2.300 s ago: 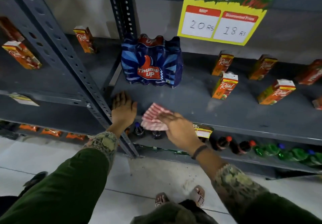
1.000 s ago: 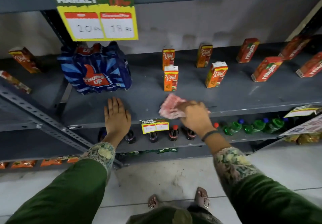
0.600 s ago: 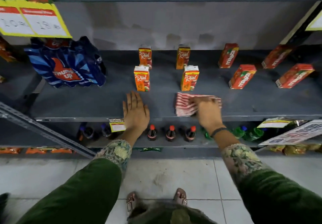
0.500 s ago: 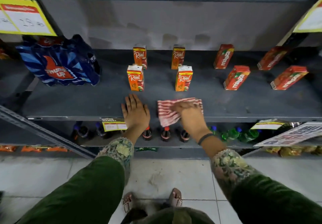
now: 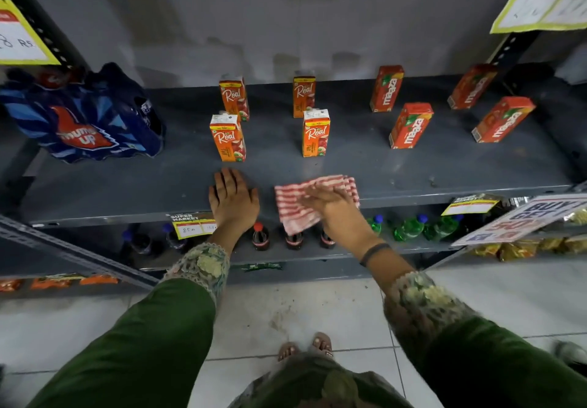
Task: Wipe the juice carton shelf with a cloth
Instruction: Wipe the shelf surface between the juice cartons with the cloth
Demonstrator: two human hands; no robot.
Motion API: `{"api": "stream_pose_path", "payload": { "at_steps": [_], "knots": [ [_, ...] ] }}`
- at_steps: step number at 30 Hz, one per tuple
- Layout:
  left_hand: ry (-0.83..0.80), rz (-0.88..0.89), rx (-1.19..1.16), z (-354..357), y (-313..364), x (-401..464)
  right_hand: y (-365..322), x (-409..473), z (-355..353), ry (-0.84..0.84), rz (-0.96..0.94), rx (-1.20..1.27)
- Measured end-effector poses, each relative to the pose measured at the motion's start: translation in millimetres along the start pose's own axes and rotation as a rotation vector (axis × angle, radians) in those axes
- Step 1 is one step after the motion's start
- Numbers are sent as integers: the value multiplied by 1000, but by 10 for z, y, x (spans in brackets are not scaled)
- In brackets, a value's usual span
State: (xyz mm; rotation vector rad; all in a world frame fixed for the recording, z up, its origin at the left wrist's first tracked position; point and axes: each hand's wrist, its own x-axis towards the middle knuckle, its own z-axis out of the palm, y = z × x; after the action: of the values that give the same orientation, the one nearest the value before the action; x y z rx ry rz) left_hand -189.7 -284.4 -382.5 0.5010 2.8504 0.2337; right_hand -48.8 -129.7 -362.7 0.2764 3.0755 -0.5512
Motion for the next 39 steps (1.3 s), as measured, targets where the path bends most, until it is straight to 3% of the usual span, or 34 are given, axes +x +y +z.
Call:
{"api": "stream_pose_path", "payload": {
  "at_steps": [2,5,8,13,16,20,23,24,26,28,30,35,39],
  "knots": [
    [-7,4,-8,-8,8,3,172,-243,-29,64,44,41],
    [-12,7,-9,-8,8,3,607,-315,-119,210,300,67],
    [-18,8,-8,13,-9,15,652,-24,-200,199,447,75],
    [-1,13,-14,20,-13,19,2,106,-17,19,99,64],
    [37,5,-52,25,1,-18,41,-288,-187,146,62,208],
    [176,33,-66,137,167,-195,824,-619,-660,538,510,233],
    [216,135,12,249,450,-343,1240,-488,-773,430,826,100],
    [214,167,27,283,568,-375,1236,-404,-750,352,814,45],
    [195,193,33,360,813,-421,1134,-279,-649,234,598,-34],
    [193,150,19,422,1022,-450,991,-316,-573,94,356,-51],
    [189,86,7,453,1136,-468,962,-483,-582,21,238,-7],
    [236,44,27,498,1169,-481,1261,-233,-860,216,287,38],
    [237,29,52,495,1189,-472,1187,46,-853,-47,164,-106]
  ]
}}
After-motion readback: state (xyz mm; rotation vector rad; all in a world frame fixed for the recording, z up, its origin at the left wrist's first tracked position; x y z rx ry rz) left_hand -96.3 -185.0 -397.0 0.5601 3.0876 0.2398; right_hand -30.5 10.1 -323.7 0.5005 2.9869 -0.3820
